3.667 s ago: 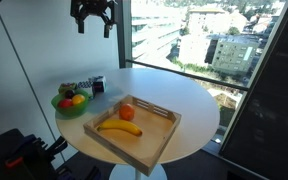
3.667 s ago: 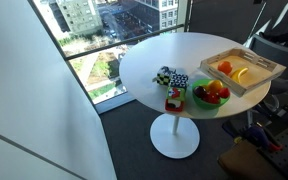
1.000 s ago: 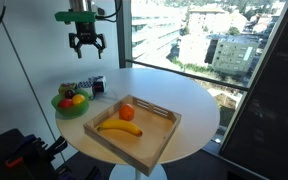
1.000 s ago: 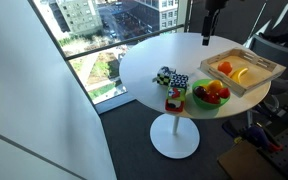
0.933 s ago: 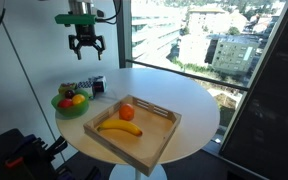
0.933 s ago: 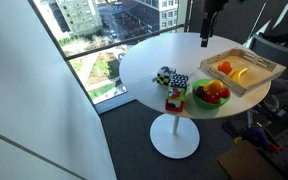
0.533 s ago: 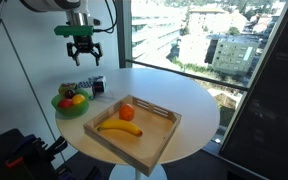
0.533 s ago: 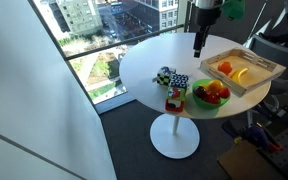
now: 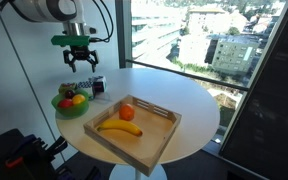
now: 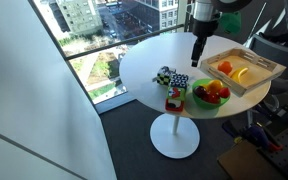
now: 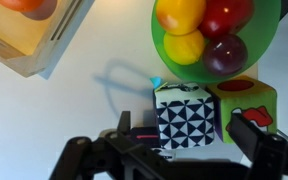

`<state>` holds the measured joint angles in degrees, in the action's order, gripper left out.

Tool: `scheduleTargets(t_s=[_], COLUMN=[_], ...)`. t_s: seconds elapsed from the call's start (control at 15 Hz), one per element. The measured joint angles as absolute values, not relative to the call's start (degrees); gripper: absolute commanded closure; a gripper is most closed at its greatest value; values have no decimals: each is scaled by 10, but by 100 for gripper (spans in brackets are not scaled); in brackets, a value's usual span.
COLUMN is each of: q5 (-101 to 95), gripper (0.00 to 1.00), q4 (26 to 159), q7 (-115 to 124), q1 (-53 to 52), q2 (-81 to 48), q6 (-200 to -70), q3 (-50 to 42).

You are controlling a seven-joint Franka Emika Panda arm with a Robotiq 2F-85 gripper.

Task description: Pick up the block with the number four on it and put it in the tray

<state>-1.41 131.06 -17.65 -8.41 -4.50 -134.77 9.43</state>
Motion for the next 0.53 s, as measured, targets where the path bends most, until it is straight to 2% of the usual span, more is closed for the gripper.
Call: scheduleTargets(t_s=[0.53], q5=[-10], gripper=[0], q4=[1313], q7=[-178], q1=[-84], q2=[-66], q6=[-1351], q3=[96])
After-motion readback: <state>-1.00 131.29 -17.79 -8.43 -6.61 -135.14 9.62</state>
